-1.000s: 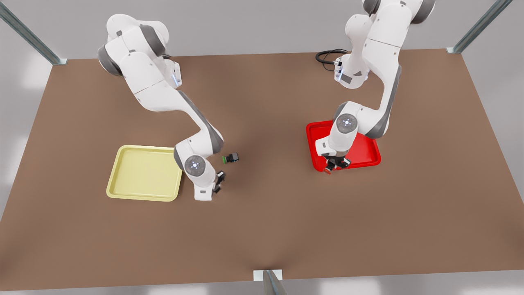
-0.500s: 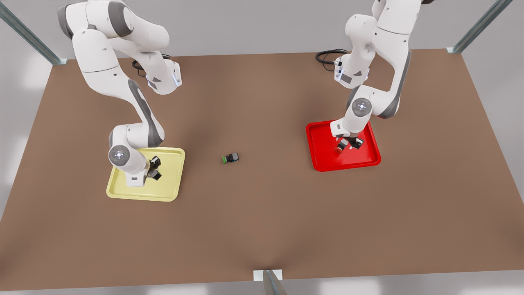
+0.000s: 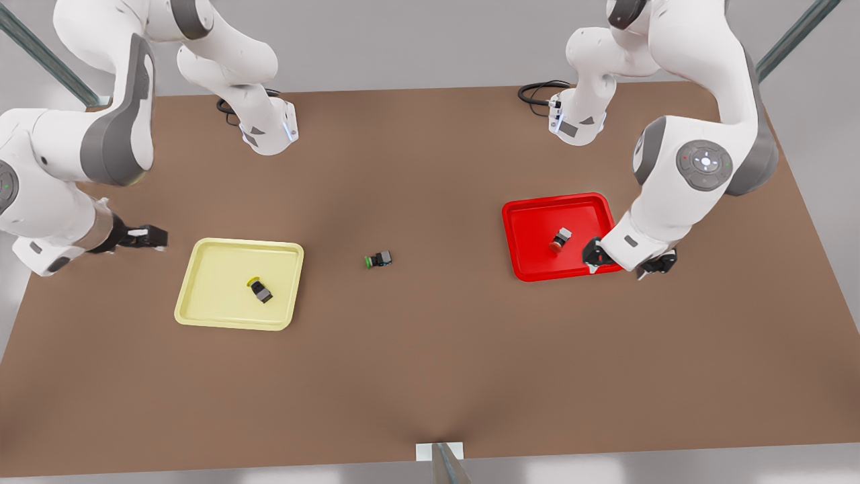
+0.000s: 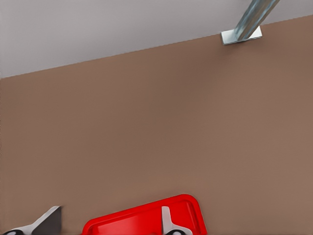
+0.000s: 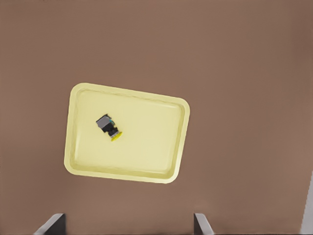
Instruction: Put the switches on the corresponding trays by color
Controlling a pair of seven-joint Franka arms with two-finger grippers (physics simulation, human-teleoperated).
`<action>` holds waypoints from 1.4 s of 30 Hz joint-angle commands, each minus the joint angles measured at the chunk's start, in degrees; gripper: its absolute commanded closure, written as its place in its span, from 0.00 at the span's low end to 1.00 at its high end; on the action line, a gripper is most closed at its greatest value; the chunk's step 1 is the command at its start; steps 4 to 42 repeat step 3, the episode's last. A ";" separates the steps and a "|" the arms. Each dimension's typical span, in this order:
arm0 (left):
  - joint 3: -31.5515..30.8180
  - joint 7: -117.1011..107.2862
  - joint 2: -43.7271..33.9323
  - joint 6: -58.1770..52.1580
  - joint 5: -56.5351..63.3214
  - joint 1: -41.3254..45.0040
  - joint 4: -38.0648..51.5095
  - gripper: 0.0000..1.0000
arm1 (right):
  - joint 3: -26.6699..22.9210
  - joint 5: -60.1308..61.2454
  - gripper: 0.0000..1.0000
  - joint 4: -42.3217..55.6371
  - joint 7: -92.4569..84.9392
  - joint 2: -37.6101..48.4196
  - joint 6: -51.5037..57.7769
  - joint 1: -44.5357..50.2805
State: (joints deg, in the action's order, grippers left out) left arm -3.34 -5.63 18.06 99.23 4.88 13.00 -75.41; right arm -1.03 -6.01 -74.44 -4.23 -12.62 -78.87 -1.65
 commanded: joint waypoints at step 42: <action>0.09 0.09 0.04 -0.53 1.10 0.01 0.00 0.00 | -0.11 -0.05 0.00 -1.85 0.01 1.64 -1.99 0.24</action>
